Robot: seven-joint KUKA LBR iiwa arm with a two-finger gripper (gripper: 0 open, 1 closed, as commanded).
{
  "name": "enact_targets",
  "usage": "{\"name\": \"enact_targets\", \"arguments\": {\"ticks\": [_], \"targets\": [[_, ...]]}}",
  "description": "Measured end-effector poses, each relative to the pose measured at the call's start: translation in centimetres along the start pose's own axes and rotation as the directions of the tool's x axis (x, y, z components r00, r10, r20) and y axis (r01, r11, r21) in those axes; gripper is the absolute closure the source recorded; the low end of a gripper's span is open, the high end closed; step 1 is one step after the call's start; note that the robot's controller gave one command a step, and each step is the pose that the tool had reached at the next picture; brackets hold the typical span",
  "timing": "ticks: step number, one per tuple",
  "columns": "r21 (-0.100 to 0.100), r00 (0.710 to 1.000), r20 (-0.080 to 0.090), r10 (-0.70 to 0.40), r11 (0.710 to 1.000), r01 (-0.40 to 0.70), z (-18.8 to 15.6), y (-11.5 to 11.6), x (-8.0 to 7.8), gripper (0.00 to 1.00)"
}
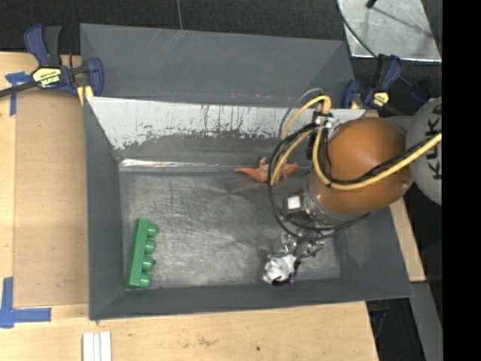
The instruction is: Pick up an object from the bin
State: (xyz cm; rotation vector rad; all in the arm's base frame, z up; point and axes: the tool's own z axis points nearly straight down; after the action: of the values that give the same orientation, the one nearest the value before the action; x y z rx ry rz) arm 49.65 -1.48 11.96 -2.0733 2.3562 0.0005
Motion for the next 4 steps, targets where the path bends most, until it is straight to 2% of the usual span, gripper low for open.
{"name": "enact_targets", "arguments": {"ticks": [1,2,3,4], "targets": [[-0.007,1.0,-0.001,-0.003,1.0,0.003,-5.1,0.3,-0.8,1.0],[0.012,1.0,-0.001,0.003,1.0,-0.003,-3.1,-1.0,1.9,1.0],[-0.016,1.0,-0.001,-0.008,1.0,0.008,-3.8,-0.4,2.3,1.0],[0.016,1.0,-0.002,-0.011,1.0,0.011,-3.3,-1.6,1.5,1.0]]}}
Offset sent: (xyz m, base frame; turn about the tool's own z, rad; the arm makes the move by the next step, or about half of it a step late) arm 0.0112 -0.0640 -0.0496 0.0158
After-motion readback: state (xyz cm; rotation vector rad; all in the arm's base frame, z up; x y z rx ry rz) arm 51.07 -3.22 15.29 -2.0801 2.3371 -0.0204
